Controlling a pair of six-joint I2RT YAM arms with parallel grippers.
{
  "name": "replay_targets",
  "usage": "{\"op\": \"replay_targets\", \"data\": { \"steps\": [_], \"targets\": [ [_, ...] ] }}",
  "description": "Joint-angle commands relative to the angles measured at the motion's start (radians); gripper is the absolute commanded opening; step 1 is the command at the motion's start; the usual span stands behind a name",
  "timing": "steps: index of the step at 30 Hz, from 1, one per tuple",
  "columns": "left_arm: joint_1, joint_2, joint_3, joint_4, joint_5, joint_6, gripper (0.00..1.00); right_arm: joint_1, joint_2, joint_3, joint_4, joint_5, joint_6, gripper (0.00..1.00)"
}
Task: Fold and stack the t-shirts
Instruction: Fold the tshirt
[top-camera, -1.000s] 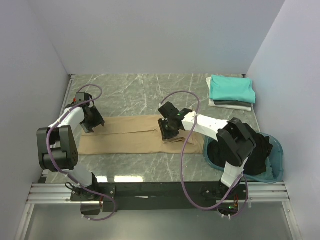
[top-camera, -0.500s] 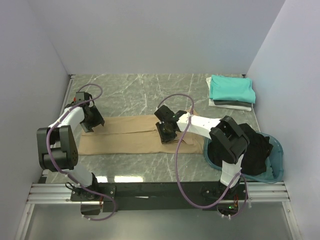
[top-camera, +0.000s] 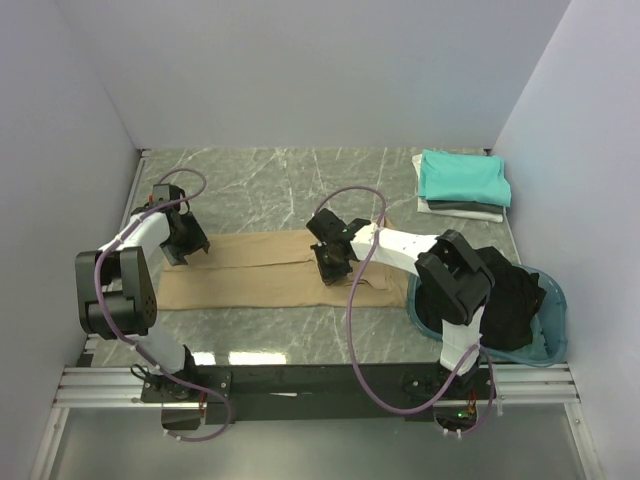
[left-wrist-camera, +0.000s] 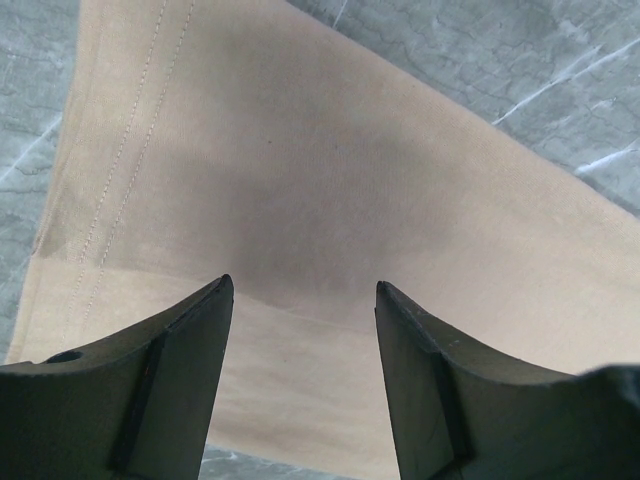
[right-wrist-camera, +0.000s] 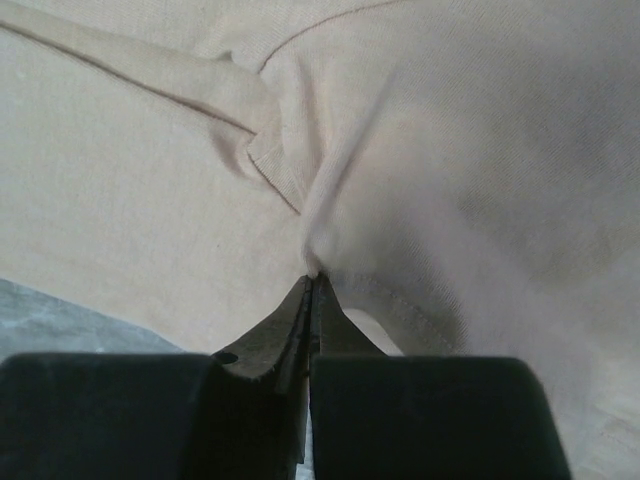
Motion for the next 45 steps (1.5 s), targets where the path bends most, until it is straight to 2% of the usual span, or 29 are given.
{"op": "replay_targets", "data": {
  "steps": [1,9,18,20,21,25,32,41,45],
  "targets": [
    [0.002,0.001,0.036,0.012,-0.006,0.02,0.65,0.006,-0.032,0.046,-0.05,-0.026,0.002,0.0],
    [0.007,0.005,0.023,0.018,0.003,0.02,0.65,0.008,-0.026,0.081,-0.081,-0.144,0.001,0.0],
    [0.011,0.008,0.02,0.019,0.011,0.022,0.65,0.009,0.019,0.104,-0.07,-0.193,0.004,0.0],
    [0.01,0.008,0.022,0.021,0.01,0.023,0.64,0.006,0.025,0.115,-0.078,-0.189,0.005,0.06],
    [0.01,0.01,0.023,0.021,0.008,0.023,0.64,0.008,0.022,0.119,-0.079,-0.181,0.01,0.16],
    [0.011,0.025,0.042,0.018,0.011,0.019,0.65,-0.011,-0.021,0.141,-0.093,-0.123,0.028,0.36],
    [0.011,0.062,0.114,0.002,0.017,-0.01,0.65,-0.158,-0.111,0.162,-0.106,-0.002,0.018,0.51],
    [0.017,0.088,0.134,0.016,0.01,-0.052,0.65,-0.391,-0.039,0.278,-0.133,0.193,-0.062,0.52],
    [0.017,0.125,0.16,0.012,0.01,-0.064,0.65,-0.432,0.019,0.335,-0.127,0.224,-0.093,0.51]
  ]
}}
